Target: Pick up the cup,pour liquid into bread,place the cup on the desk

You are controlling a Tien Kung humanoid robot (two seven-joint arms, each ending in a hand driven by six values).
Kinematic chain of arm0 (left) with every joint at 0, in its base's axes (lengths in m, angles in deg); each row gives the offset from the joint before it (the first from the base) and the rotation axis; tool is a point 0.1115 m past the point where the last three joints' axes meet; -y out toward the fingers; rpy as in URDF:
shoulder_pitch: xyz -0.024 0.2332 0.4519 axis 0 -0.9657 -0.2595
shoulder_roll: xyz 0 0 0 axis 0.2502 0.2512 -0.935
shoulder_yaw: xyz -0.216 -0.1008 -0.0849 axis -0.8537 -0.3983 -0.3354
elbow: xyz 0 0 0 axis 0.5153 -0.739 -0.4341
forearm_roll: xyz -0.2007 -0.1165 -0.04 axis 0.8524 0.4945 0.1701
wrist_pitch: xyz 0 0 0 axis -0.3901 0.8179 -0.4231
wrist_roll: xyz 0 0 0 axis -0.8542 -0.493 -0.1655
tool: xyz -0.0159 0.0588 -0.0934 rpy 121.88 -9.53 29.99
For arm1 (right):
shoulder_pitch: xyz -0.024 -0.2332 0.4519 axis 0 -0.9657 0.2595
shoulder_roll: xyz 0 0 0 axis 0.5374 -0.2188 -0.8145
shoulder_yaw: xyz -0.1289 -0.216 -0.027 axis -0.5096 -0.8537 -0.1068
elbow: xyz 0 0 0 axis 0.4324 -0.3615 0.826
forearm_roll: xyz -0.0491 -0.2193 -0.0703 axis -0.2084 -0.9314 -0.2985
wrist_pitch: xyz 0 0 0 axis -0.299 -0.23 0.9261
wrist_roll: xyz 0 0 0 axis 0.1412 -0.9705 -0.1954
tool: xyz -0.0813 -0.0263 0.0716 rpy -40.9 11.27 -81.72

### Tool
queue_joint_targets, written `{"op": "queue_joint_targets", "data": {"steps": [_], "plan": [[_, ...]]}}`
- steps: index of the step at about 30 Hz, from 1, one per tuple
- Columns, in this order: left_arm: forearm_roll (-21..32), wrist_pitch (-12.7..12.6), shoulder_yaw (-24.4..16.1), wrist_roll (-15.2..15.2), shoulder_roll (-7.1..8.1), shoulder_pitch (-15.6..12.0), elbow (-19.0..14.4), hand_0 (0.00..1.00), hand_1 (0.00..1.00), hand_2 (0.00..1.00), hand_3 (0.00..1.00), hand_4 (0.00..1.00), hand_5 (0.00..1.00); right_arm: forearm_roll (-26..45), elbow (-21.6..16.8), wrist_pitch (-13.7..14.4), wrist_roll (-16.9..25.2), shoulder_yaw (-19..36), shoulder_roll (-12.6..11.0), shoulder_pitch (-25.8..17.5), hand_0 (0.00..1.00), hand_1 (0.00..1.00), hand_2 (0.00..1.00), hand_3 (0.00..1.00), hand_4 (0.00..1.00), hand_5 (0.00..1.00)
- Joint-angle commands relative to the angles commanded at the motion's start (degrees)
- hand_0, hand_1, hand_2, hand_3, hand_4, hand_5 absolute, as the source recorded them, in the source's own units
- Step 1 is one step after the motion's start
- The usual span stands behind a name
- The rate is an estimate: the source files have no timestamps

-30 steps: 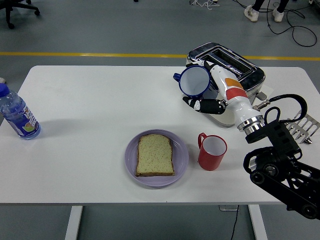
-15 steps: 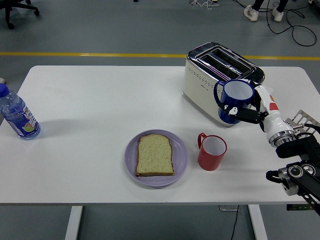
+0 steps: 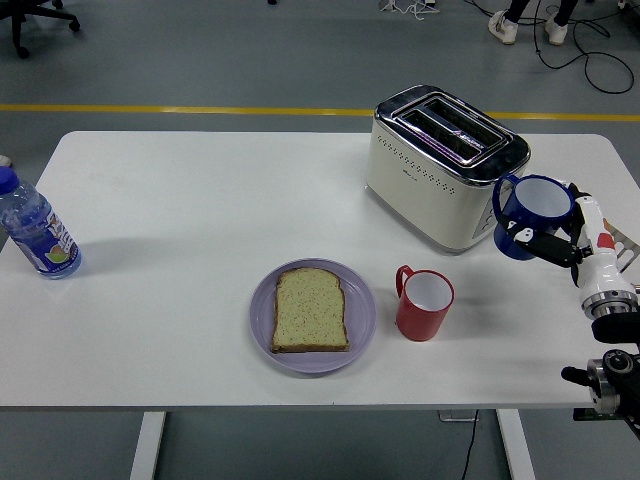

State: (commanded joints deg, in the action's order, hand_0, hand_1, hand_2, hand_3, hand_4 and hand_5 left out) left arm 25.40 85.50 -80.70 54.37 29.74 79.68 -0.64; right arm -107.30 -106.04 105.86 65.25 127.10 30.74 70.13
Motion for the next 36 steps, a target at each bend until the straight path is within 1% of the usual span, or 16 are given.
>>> {"op": "queue_joint_targets", "data": {"steps": [1, 3, 5, 8, 10, 13, 17, 22, 24, 27, 29, 34, 35, 36], "plan": [[0.00, 0.00, -0.01, 0.00, -0.01, 0.01, 0.01, 0.640, 0.649, 0.663, 0.561, 0.328, 0.840, -0.16, 0.21, 0.00, 1.19, 0.09, 0.07, -0.13, 0.343, 0.289, 0.461, 0.555, 0.671, 0.002], [-0.10, 0.00, -0.18, 0.00, 0.01, 0.09, -0.01, 0.640, 0.649, 0.663, 0.561, 0.328, 0.840, -1.41, 2.02, 0.00, 4.31, 1.09, 1.04, -1.55, 0.343, 0.289, 0.461, 0.555, 0.671, 0.002], [-0.18, -0.01, -0.33, 0.00, 0.02, 0.17, 0.00, 0.640, 0.649, 0.663, 0.562, 0.328, 0.838, -1.76, 3.36, 0.00, 6.20, 1.89, 1.81, -2.55, 0.345, 0.290, 0.462, 0.555, 0.671, 0.002], [-0.23, -0.02, -0.36, 0.00, 0.02, 0.30, 0.00, 0.640, 0.649, 0.663, 0.562, 0.328, 0.838, -1.96, 5.07, 0.00, 7.99, 3.05, 3.00, -4.09, 0.345, 0.290, 0.462, 0.555, 0.671, 0.002], [-0.25, -0.02, -0.36, 0.01, 0.02, 0.35, 0.00, 0.640, 0.649, 0.663, 0.562, 0.328, 0.838, -1.91, 5.49, 0.00, 8.47, 3.40, 3.39, -4.52, 0.345, 0.290, 0.462, 0.555, 0.671, 0.002], [-0.32, -0.02, -0.34, 0.01, 0.04, 0.60, -0.02, 0.640, 0.649, 0.663, 0.562, 0.327, 0.838, -2.66, 7.48, 0.00, 11.09, 5.19, 5.40, -6.26, 0.350, 0.291, 0.460, 0.554, 0.667, 0.002], [-0.43, -0.02, -0.38, 0.03, 0.05, 0.84, -0.05, 0.640, 0.649, 0.663, 0.562, 0.327, 0.838, -3.63, 9.11, 0.00, 14.09, 7.13, 7.96, -7.87, 0.363, 0.290, 0.459, 0.553, 0.670, 0.002], [-0.40, -0.02, -0.30, 0.03, 0.05, 0.95, -0.05, 0.640, 0.649, 0.663, 0.562, 0.327, 0.838, -4.19, 11.87, 0.00, 15.56, 8.09, 10.87, -8.87, 0.363, 0.290, 0.459, 0.553, 0.670, 0.002], [-0.39, -0.02, -0.24, 0.03, 0.05, 0.98, -0.04, 0.640, 0.649, 0.663, 0.562, 0.326, 0.837, -4.18, 12.78, -0.03, 15.78, 8.11, 11.47, -8.93, 0.370, 0.296, 0.463, 0.554, 0.661, 0.002], [-0.42, -0.02, -0.26, 0.04, 0.06, 1.10, -0.07, 0.640, 0.649, 0.663, 0.562, 0.326, 0.837, -4.12, 15.38, -0.34, 16.83, 8.46, 12.94, -8.78, 0.370, 0.296, 0.463, 0.554, 0.661, 0.002], [-0.41, -0.02, -0.22, 0.03, 0.03, 1.13, -0.07, 0.640, 0.649, 0.663, 0.562, 0.326, 0.838, -4.01, 16.53, -0.60, 17.35, 8.54, 13.41, -8.65, 0.389, 0.299, 0.465, 0.554, 0.662, 0.002], [-0.45, -0.02, -0.27, 0.03, 0.05, 1.17, -0.07, 0.640, 0.649, 0.663, 0.562, 0.326, 0.838, -3.92, 18.52, -1.75, 18.23, 8.52, 14.08, -8.41, 0.389, 0.299, 0.465, 0.554, 0.662, 0.002], [-0.45, -0.02, -0.27, 0.03, 0.05, 1.17, -0.07, 0.640, 0.649, 0.663, 0.562, 0.326, 0.838, -3.91, 18.60, -1.83, 18.27, 8.51, 14.11, -8.39, 0.480, 0.346, 0.496, 0.553, 0.617, 0.002], [-0.49, -0.02, -0.35, 0.03, 0.09, 1.18, -0.07, 0.640, 0.649, 0.663, 0.562, 0.326, 0.838, -4.10, 19.25, -3.10, 18.28, 8.49, 14.19, -8.24, 0.480, 0.346, 0.496, 0.553, 0.617, 0.002]]}}
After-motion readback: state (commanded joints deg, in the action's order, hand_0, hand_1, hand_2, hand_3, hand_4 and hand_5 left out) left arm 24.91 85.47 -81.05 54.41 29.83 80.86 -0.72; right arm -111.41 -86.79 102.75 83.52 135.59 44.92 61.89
